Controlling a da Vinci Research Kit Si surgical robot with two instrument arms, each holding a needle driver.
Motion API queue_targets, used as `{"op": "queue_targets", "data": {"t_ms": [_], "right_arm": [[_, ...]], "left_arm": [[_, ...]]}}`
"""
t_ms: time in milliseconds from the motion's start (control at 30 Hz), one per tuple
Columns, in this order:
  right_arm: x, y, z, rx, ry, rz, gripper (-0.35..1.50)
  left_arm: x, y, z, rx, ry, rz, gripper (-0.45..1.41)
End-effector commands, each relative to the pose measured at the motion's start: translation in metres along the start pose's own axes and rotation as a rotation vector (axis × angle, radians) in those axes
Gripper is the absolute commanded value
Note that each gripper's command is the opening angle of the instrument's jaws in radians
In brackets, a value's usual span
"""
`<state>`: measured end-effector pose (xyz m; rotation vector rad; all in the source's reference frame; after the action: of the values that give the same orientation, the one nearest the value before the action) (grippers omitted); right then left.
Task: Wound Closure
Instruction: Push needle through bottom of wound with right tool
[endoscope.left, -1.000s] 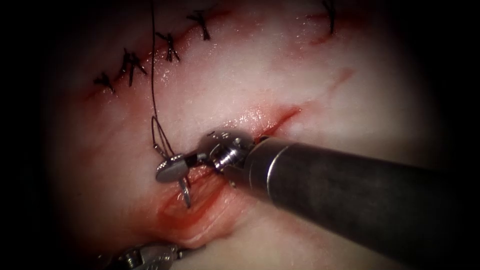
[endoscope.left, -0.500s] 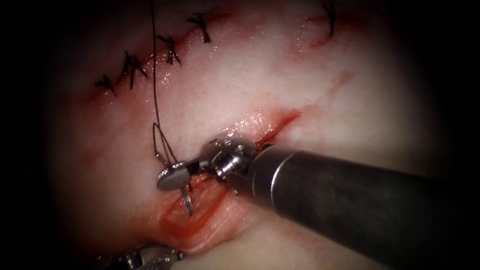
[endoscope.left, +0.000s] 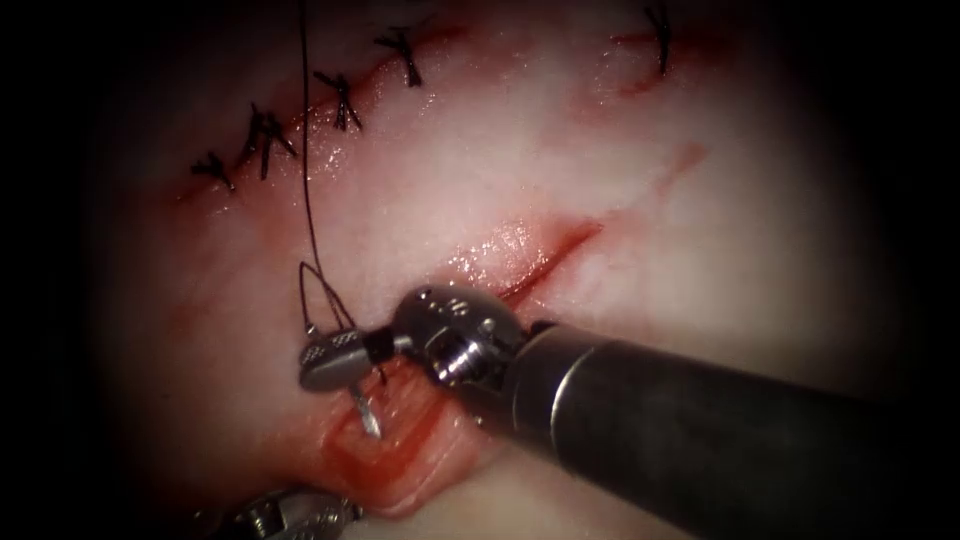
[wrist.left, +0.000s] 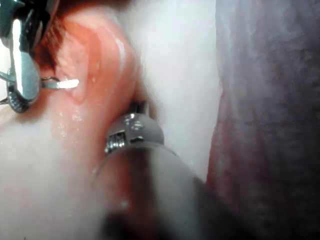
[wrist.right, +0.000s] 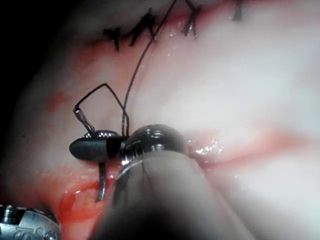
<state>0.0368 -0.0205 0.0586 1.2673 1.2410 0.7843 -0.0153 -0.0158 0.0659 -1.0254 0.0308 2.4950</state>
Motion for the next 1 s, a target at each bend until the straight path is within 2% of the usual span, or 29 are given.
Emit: {"op": "queue_targets", "data": {"t_ms": [33, 200, 700, 1000], "right_arm": [[0.0001, 0.0003, 0.0007, 0.005, -0.004, -0.004, -0.35], [-0.0001, -0.0002, 0.0005, 0.012, -0.01, -0.004, -0.35], [0.0, -0.0022, -0.0024, -0.07, 0.047, 0.019, -0.35], [-0.0004, -0.002, -0.0012, -0.052, 0.034, 0.013, -0.35]], "left_arm": [[0.0, -0.0001, 0.0008, 0.0, 0.001, 0.001, -0.2], [-0.0001, -0.0002, 0.0007, -0.001, 0.001, 0.001, -0.2], [0.0, -0.0004, 0.0006, 0.0, -0.001, 0.0, -0.2], [0.0, -0.0005, 0.0006, -0.001, -0.002, -0.001, -0.2]]}}
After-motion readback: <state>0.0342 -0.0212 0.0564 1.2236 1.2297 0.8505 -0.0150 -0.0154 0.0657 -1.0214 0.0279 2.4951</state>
